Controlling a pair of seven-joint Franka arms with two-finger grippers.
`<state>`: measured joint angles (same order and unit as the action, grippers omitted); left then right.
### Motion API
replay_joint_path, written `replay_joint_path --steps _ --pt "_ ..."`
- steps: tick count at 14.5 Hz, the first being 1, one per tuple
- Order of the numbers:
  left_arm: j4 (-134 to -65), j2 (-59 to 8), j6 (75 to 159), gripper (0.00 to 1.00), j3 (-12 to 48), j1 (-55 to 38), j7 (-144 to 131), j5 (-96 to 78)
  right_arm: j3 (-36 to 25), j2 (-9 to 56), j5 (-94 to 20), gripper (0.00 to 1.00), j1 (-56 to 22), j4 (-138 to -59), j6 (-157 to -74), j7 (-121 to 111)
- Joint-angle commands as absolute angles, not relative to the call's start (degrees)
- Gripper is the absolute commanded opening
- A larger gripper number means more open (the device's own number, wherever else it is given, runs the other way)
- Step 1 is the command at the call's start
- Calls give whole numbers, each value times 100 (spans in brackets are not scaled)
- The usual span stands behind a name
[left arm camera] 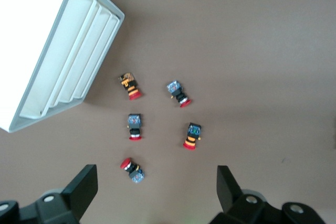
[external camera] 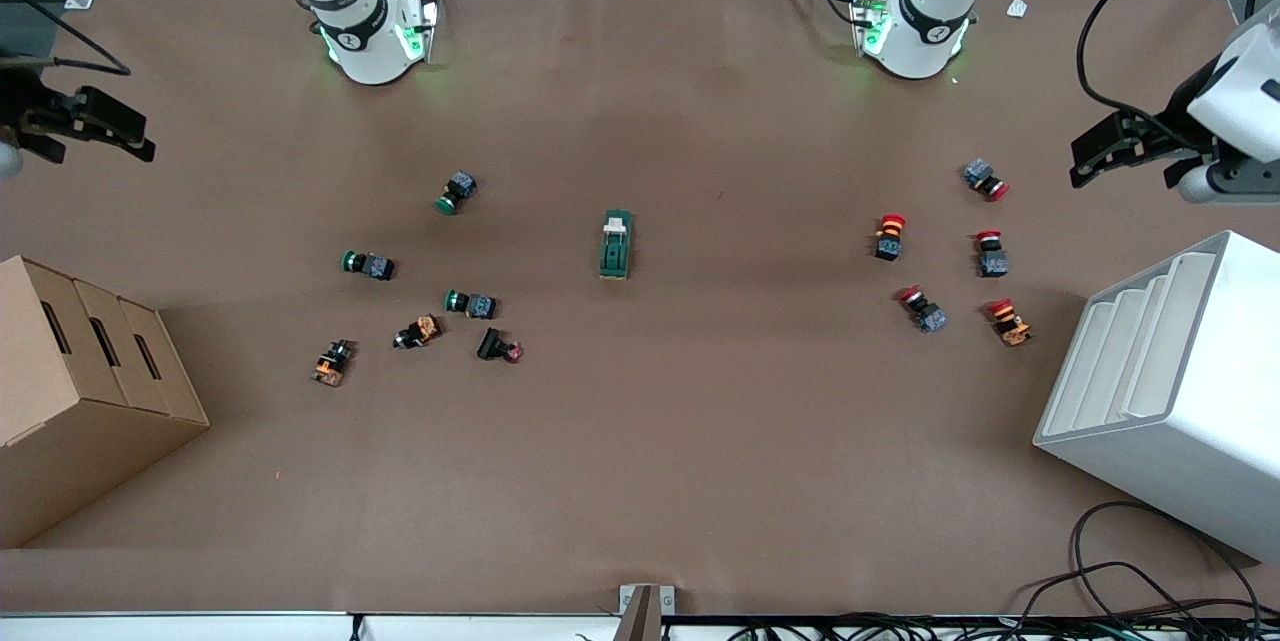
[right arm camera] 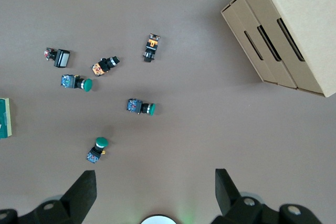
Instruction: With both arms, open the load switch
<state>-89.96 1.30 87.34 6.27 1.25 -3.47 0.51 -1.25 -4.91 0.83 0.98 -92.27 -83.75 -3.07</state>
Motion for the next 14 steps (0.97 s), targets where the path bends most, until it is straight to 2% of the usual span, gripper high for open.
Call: replay_joint_path --steps 1,14 --pt "-9378 474 8771 100 571 18 -299 -35 -114 -800 -9 100 167 -9483 -8438 -352" --pt "-9097 439 8508 100 606 35 -316 26 -149 -905 -229 100 149 -9466 -8411 -343"
